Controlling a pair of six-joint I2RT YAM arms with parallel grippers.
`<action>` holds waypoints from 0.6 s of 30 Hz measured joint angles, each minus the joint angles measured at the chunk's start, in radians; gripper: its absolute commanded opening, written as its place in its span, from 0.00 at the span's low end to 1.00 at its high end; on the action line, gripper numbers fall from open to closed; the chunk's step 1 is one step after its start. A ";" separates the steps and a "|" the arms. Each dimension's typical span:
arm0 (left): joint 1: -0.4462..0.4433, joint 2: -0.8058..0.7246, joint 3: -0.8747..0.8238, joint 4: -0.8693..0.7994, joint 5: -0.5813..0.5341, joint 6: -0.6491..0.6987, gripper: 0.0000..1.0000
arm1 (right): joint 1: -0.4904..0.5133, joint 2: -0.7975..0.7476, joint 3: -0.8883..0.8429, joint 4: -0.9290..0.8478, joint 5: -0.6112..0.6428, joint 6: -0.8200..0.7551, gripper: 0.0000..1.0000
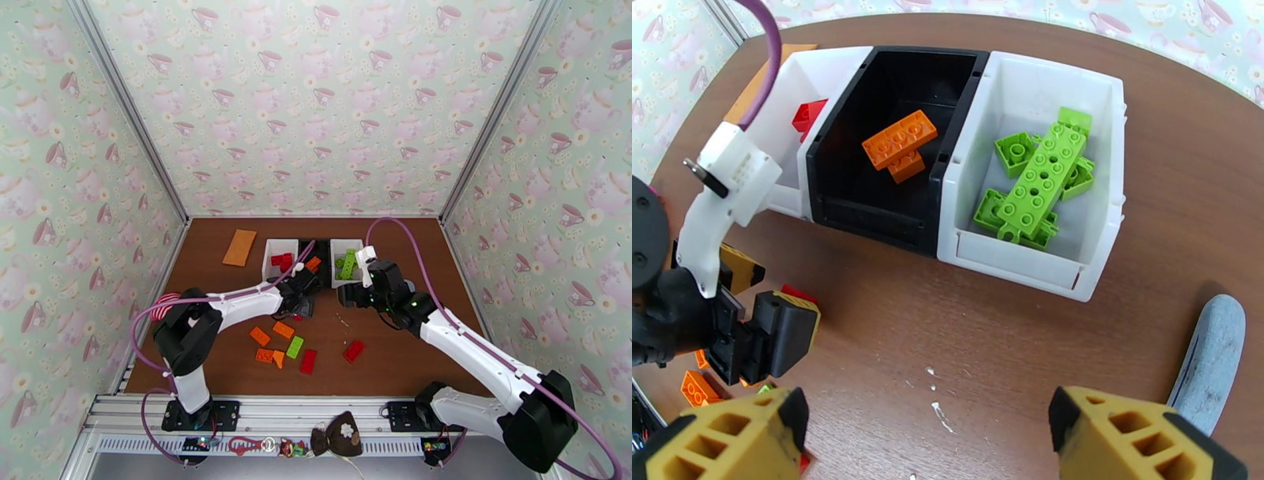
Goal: Sort the legos into containers by color
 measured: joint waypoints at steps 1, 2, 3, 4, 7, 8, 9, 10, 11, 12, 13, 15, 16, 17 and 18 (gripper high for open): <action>0.000 0.005 0.000 -0.001 0.003 0.000 0.68 | 0.000 0.000 0.000 0.000 0.000 0.000 0.86; 0.000 0.007 0.000 -0.003 0.004 0.000 0.66 | 0.000 0.001 0.000 0.000 0.000 0.000 0.86; 0.001 0.009 0.000 -0.004 0.007 0.000 0.64 | 0.000 0.001 0.000 0.000 0.000 0.000 0.86; 0.001 0.011 0.000 -0.005 0.010 0.000 0.59 | 0.000 0.002 0.000 0.000 0.000 0.000 0.86; 0.001 0.014 0.000 -0.009 0.017 -0.002 0.45 | 0.000 0.006 0.000 0.000 0.000 0.000 0.86; 0.003 0.016 0.001 -0.011 0.020 -0.001 0.42 | 0.000 0.007 0.000 0.000 0.000 0.000 0.86; 0.003 0.018 0.003 -0.014 0.023 0.000 0.39 | 0.000 0.008 0.000 0.000 0.000 0.000 0.86; 0.003 0.019 0.006 -0.016 0.024 0.001 0.36 | 0.000 0.008 0.000 0.000 0.000 0.000 0.86; 0.003 0.021 0.009 -0.016 0.026 0.002 0.33 | 0.000 0.008 0.000 0.000 0.000 0.000 0.86; 0.003 0.023 0.013 -0.017 0.027 0.000 0.31 | 0.000 0.008 0.000 0.000 0.000 0.000 0.86; 0.003 0.024 0.016 -0.018 0.029 0.001 0.29 | 0.000 0.008 0.000 0.000 0.000 0.000 0.86; 0.003 0.024 0.019 -0.018 0.029 0.003 0.28 | 0.000 0.008 0.000 0.000 0.000 0.000 0.86; 0.003 0.024 0.019 -0.019 0.029 0.002 0.27 | 0.000 0.008 0.000 0.000 0.000 0.000 0.86; 0.003 0.024 0.019 -0.019 0.029 0.001 0.25 | 0.000 0.008 0.000 0.000 0.000 0.000 0.86; 0.003 0.024 0.019 -0.019 0.029 0.001 0.23 | 0.000 0.009 0.000 0.000 0.000 0.000 0.86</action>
